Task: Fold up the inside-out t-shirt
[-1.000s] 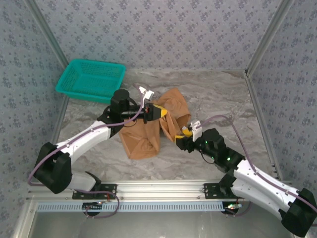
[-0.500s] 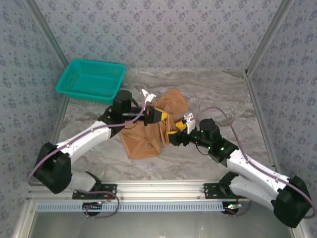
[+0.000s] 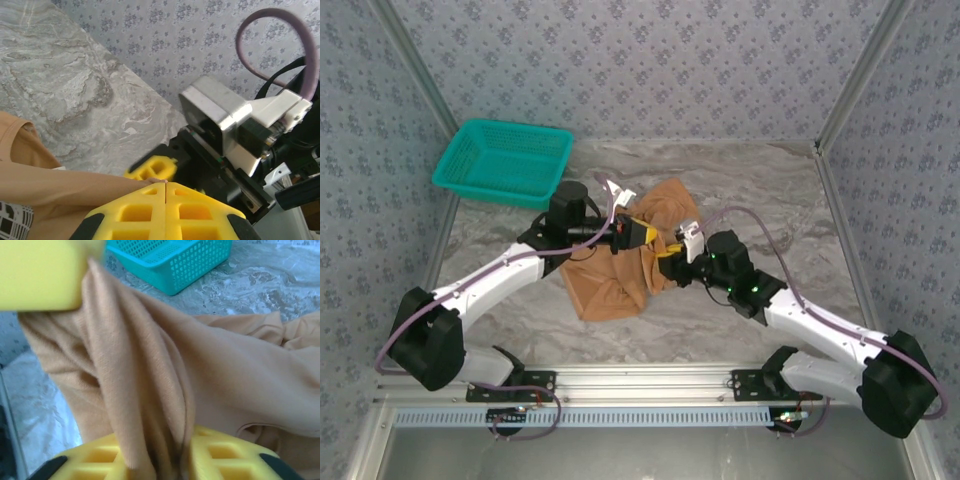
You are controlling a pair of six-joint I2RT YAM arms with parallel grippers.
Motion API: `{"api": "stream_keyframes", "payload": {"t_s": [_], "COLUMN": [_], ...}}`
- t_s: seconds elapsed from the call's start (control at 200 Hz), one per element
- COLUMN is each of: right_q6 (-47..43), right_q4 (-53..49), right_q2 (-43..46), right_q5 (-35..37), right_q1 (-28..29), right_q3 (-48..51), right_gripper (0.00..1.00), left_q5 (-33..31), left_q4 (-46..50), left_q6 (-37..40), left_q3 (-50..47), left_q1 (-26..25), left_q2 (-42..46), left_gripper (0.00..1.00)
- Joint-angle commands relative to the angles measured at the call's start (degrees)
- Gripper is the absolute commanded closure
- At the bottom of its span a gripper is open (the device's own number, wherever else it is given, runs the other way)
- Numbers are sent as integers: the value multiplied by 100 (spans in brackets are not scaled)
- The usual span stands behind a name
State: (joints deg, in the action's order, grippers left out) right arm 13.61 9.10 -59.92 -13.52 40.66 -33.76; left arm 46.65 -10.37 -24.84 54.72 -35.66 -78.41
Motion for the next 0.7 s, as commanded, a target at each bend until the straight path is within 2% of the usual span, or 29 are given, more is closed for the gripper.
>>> {"api": "stream_keyframes", "payload": {"t_s": [0.0,0.065,0.135,0.195,0.28,0.325,0.365,0.425,0.505,0.63,0.695], "right_q6": [19,227,710,1127,1785,2086,2344,2502,2565,2824,2889], "right_q4": [-432,-332,209,789,1717,2136,2458,2665,2765,3077,3100], "right_q2": [580,891,976,890,718,654,578,488,391,255,235], "right_q5": [-448,-1174,-2016,-2451,-2815,-2890,-2904,-2880,-2807,-2745,-2722], "right_q1": [-328,-671,-1002,-1119,-1194,-1256,-1296,-1328,-1347,-1416,-1446], "right_q3": [-4,119,283,350,422,462,484,468,477,510,510], "right_gripper": [89,93,96,100,100,100,100,100,100,100,100], "left_q5": [-172,-449,-843,-1099,-2169,-2744,-3098,-3384,-3682,-3756,-3328], "left_q4": [210,327,563,679,1103,1498,1727,1780,1821,2072,2034], "left_q6": [202,197,351,409,378,446,489,559,544,582,617], "left_q3": [146,71,61,74,162,271,300,210,20,-177,-287], "left_q1": [156,331,363,355,306,231,165,18,-167,-504,-722], "left_q2": [279,364,404,354,290,274,332,618,1098,1690,1849], "left_gripper": [100,100,100,100,100,85,77,63,50,46,49]}}
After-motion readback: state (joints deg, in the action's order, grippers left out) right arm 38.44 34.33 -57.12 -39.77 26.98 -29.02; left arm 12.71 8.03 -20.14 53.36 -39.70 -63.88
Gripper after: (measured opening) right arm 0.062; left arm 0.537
